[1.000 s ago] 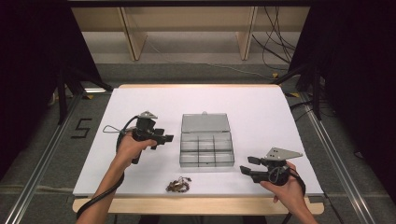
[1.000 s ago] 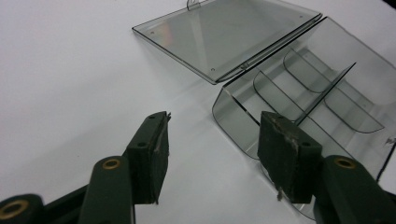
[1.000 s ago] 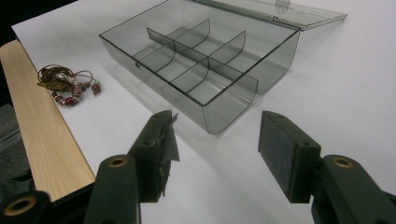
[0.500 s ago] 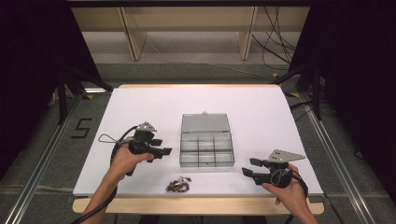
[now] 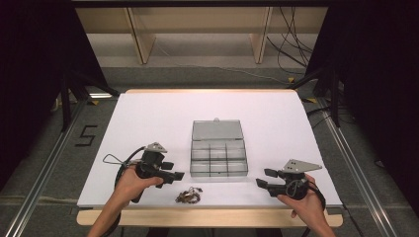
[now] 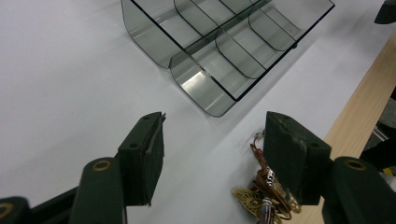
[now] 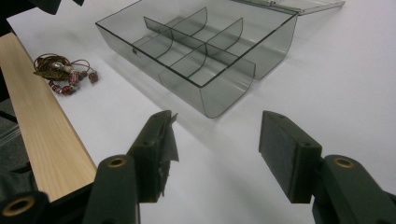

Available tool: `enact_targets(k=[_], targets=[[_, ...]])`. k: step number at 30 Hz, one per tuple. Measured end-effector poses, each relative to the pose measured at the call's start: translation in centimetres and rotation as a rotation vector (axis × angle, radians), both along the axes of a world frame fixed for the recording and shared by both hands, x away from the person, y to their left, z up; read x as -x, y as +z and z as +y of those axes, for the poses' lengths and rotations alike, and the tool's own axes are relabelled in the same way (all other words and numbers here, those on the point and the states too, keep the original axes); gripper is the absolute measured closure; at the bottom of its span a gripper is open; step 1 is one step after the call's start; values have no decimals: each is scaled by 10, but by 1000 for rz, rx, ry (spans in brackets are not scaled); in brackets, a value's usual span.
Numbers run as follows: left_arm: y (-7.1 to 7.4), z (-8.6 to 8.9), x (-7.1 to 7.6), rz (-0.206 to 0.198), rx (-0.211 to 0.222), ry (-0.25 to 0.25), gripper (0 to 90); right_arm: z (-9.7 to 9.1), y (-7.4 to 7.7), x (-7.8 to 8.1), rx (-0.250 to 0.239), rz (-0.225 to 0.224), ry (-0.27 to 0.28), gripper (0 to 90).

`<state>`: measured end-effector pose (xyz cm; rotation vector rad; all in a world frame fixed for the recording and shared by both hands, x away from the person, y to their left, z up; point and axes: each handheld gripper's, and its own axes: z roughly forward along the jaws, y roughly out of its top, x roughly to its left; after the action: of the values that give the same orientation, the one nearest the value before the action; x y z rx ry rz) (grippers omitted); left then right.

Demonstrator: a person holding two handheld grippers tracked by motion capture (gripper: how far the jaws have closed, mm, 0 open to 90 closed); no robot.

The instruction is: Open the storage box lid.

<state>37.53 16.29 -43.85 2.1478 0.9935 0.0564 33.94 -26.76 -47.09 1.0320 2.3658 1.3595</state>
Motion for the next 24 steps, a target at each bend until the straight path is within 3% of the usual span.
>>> enact_targets(k=[1, 2, 6, 8, 10, 13, 21, 22, 24], targets=[[0, 0, 0, 0, 0, 0, 381, 0, 0, 0, 0, 0, 0, 457], [-2, -1, 3, 9, 7, 10, 380, 0, 0, 2, -14, 41, -8, 457], [-5, -4, 8, 18, 3, 15, 378, -1, -1, 0, -9, 25, -8, 456], [-7, -4, 10, 18, -14, -3, 378, 0, -2, 1, -16, 41, -6, 456], [-10, -7, 14, 29, 0, 13, 377, 1, -2, 1, -15, 44, -4, 456], [-13, -10, 19, 39, -22, -7, 363, 2, -3, 1, -9, 32, -13, 455], [-17, -17, 27, 33, -25, -5, 329, -1, -5, -1, -2, 28, -4, 449], [-17, -17, 28, 35, -32, -16, 329, 0, -4, 1, -15, 55, -16, 448], [-18, -19, 31, 33, -30, -5, 319, -1, -5, 1, -15, 52, -15, 443]])
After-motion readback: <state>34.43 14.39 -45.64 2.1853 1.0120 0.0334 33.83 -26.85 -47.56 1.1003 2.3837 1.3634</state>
